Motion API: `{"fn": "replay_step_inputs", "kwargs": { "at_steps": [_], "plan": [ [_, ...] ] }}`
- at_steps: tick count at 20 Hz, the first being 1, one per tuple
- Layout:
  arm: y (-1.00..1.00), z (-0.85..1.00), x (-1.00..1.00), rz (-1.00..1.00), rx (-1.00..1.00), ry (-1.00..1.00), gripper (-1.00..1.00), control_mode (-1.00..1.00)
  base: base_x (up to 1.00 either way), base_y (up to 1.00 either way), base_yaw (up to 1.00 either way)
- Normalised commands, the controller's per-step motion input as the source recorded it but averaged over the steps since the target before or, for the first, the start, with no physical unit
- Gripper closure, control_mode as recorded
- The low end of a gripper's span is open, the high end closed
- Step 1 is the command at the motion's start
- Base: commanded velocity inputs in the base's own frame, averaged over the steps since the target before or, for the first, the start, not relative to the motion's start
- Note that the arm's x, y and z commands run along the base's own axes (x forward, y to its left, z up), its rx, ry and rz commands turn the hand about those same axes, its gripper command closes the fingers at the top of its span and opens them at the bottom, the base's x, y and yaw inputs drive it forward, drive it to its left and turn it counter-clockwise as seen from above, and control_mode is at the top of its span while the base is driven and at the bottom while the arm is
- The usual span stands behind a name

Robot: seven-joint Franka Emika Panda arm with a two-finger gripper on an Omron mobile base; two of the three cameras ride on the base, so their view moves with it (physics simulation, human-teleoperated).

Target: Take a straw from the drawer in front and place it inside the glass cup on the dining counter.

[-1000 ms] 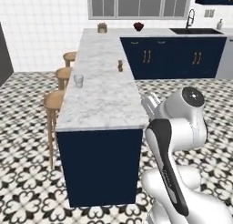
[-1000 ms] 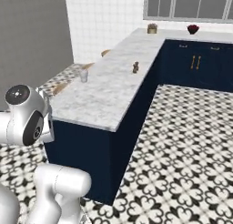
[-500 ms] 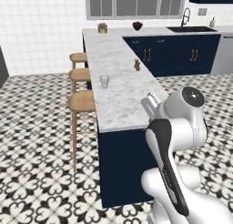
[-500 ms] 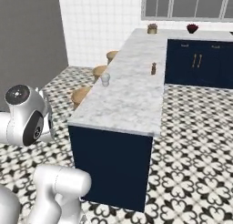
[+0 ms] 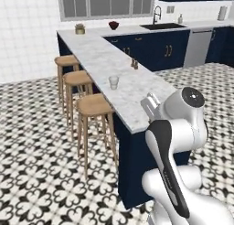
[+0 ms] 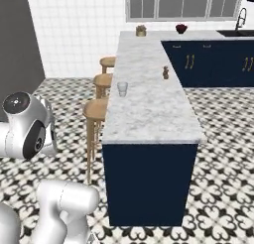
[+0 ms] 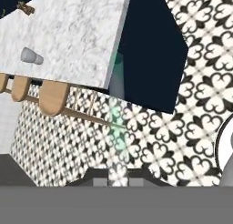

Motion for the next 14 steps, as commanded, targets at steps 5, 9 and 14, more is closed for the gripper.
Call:
{"fn": "replay_step_inputs", "kwargs": {
  "at_steps": [5,9,14],
  "plan": [
    [0.0,0.0,0.0,0.0,0.0,0.0,1.0,1.0,0.56,1.0,-0.47],
    [0.0,0.0,0.0,0.0,0.0,0.0,1.0,1.0,0.59,1.0,-0.49],
    [0.0,0.0,0.0,0.0,0.0,0.0,1.0,1.0,0.4,0.99,-0.47]
  ]
}}
